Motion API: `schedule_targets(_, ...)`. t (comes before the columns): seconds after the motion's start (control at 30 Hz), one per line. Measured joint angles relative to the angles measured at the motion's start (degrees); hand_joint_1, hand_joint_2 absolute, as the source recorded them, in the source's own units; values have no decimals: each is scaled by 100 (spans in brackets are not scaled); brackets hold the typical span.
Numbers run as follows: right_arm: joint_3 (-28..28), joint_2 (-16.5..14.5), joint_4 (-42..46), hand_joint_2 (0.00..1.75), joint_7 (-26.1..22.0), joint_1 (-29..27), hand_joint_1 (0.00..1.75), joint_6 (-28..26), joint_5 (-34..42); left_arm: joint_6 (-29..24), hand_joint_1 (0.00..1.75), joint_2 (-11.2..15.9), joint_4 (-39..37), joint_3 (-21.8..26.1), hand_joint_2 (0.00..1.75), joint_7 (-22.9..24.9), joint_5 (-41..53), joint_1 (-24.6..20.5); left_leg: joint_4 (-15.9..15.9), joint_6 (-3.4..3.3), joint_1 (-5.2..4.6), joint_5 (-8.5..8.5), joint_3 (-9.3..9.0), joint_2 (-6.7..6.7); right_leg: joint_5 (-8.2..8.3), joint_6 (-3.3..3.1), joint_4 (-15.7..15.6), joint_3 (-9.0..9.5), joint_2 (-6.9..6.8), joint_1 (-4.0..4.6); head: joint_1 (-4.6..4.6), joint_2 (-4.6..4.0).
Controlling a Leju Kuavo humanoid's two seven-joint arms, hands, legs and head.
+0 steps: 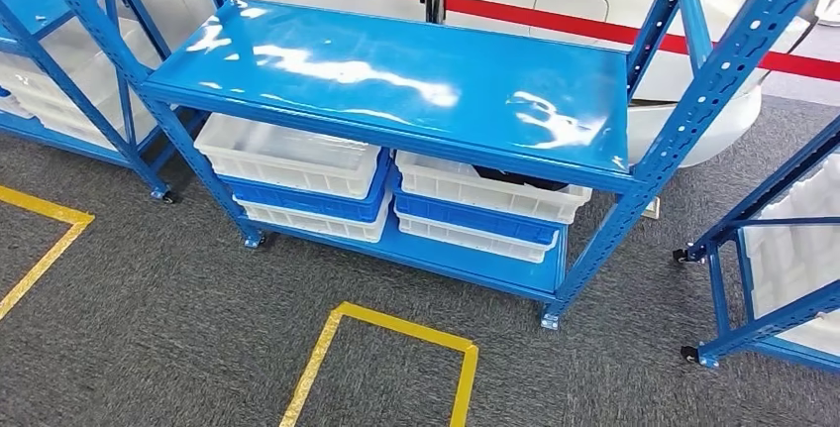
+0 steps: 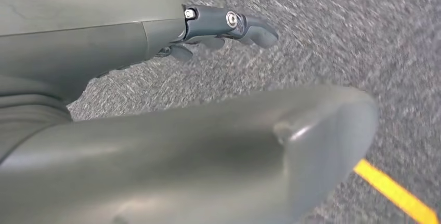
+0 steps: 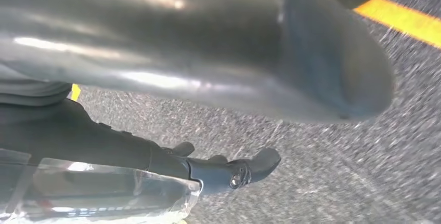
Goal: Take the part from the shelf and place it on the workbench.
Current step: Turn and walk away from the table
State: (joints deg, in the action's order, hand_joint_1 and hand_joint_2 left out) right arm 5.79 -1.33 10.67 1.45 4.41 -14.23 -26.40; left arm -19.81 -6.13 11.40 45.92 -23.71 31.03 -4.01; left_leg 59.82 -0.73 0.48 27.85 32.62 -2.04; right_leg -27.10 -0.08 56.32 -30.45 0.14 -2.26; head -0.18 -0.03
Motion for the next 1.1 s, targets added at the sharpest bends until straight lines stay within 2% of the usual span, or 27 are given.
schedule_targets(0.07,0,-2,0,0,1,-6,0,0,2,1,0,-2,-1,0,0,0,5,3,678,68,34,426,276,136,41,-52,1,-18,92,-3,-22,0)
schedule_targets(0.1,0,-5,-1,0,1,-13,0,0,1,1,0,-2,-2,0,0,0,5,5,1048,89,45,596,431,160,54,-59,2,-37,143,3,-23,0)
schedule_targets(0.13,0,-7,-1,0,1,-24,0,0,1,1,0,-2,-2,1,0,0,5,7,1294,99,56,670,533,169,65,-54,4,-51,204,7,-25,0)
schedule_targets(0.17,0,-7,-2,0,1,-36,0,0,1,1,0,-3,-2,1,0,0,5,9,1330,98,65,623,538,173,76,-45,4,-57,268,8,-27,0)
schedule_targets(0.2,0,-6,-2,0,1,-45,0,0,1,1,0,-3,-2,1,0,0,5,9,1144,87,74,473,437,192,85,-30,5,-58,334,7,-27,1)
schedule_targets(0.23,0,-6,-2,0,1,-48,0,0,1,1,0,-3,-2,1,0,0,5,9,779,63,81,261,247,271,95,-15,4,-56,405,3,-30,1)
schedule_targets(0.3,0,-17,-2,0,1,-33,0,0,1,1,0,2,-2,1,0,0,5,12,43,-11,96,-26,-119,613,124,32,3,-72,535,0,-26,0)
schedule_targets(0.33,0,-25,-2,0,1,-22,0,0,1,1,0,4,-2,1,0,1,5,13,-163,-48,92,-73,-217,743,144,67,3,-99,599,-6,-34,0)
schedule_targets(0.37,0,-32,-2,0,1,-16,0,0,0,1,0,6,-2,1,0,1,5,11,-237,-79,82,-62,-243,799,168,107,-5,-131,663,-14,-40,0)
schedule_targets(0.43,0,-40,-4,0,1,-24,0,0,0,1,0,6,1,1,0,1,4,2,-320,-140,65,-111,-261,655,225,198,-44,-200,765,-16,-53,0)
schedule_targets(0.47,0,-38,-6,0,2,-31,0,0,1,1,0,2,1,1,0,0,4,-2,-405,-172,61,-165,-285,574,214,218,-18,-253,683,2,-41,0)
schedule_targets(0.5,0,-35,-8,0,3,-32,0,0,1,1,0,-1,2,1,0,-3,4,-3,-492,-209,60,-223,-306,485,140,211,94,-343,537,27,-19,0)
schedule_targets(0.57,0,-25,-9,0,4,-15,0,0,1,2,0,-8,0,1,0,-4,4,9,-585,-253,27,-285,-309,287,-202,132,697,-668,176,58,27,1)
schedule_targets(0.63,0,-22,-9,0,4,-8,0,0,0,4,0,-8,-1,1,0,-2,3,24,-585,-267,-14,-295,-272,79,-511,111,1397,-974,57,59,45,0)
schedule_targets(0.67,0,-17,-9,0,5,-16,0,0,0,5,0,-8,-2,1,0,-2,3,24,-581,-265,-28,-299,-258,-15,-543,141,1500,-980,36,58,45,0)
schedule_targets(0.7,0,-9,-9,0,6,-27,0,0,-1,8,0,-10,-2,1,0,-2,3,23,-575,-261,-38,-304,-246,-99,-489,188,1370,-856,12,59,47,0)
schedule_targets(0.73,0,-1,-9,0,7,-34,0,0,-1,10,0,-13,-2,1,0,-2,3,20,-563,-253,-43,-304,-240,-176,-377,234,1020,-613,-45,61,47,0)
schedule_targets(0.77,0,8,-9,0,8,-32,0,0,-1,11,0,-15,-1,1,0,-2,3,17,-541,-239,-52,-299,-235,-246,-263,261,576,-317,-177,67,48,0)
schedule_targets(0.8,0,14,-9,0,8,-18,0,0,-3,12,0,-17,-1,1,0,-3,3,15,-497,-212,-71,-278,-219,-315,-160,258,202,-80,-302,90,52,1)
schedule_targets(0.83,0,16,-9,0,7,-4,0,0,-7,12,0,-18,-1,1,0,-3,3,11,-454,-180,-90,-256,-207,-378,-93,230,-42,72,-391,105,46,1)
schedule_targets(0.87,0,17,-9,0,7,3,0,0,-10,12,0,-17,-1,1,0,-3,3,5,-419,-151,-105,-236,-202,-438,-60,192,-146,117,-430,122,40,1)
schedule_targets(0.9,0,17,-9,0,6,0,0,0,-14,12,0,-17,-2,1,0,-4,3,-3,-394,-122,-112,-221,-205,-502,-35,153,-151,96,-376,136,35,1)
schedule_targets(0.93,0,16,-9,0,6,-15,0,0,-15,12,0,-16,-1,1,0,-4,4,-12,-385,-100,-100,-212,-213,-541,-19,114,-152,83,-309,102,28,0)
schedule_targets(0.97,0,13,-10,0,6,-30,0,0,-16,12,0,-16,-1,1,0,-6,4,-19,-338,-66,-78,-164,-208,-484,-3,80,-158,78,-248,75,26,0)
schedule_targets(1.0,0,12,-10,0,7,-39,0,0,-16,13,0,-16,-1,1,0,-9,5,-19,-208,-26,-50,-47,-163,-352,25,31,-163,86,-189,43,18,0)
schedule_targets(1.07,0,4,-11,0,8,-34,0,0,-18,25,0,-17,-1,1,0,-16,9,-1,390,49,7,370,69,17,75,-39,-164,74,-64,13,0,0)
schedule_targets(1.1,1,3,-11,0,8,-29,0,0,-19,36,0,-18,-2,1,0,-18,11,9,787,73,26,585,231,123,94,-62,-161,57,5,16,-5,0)
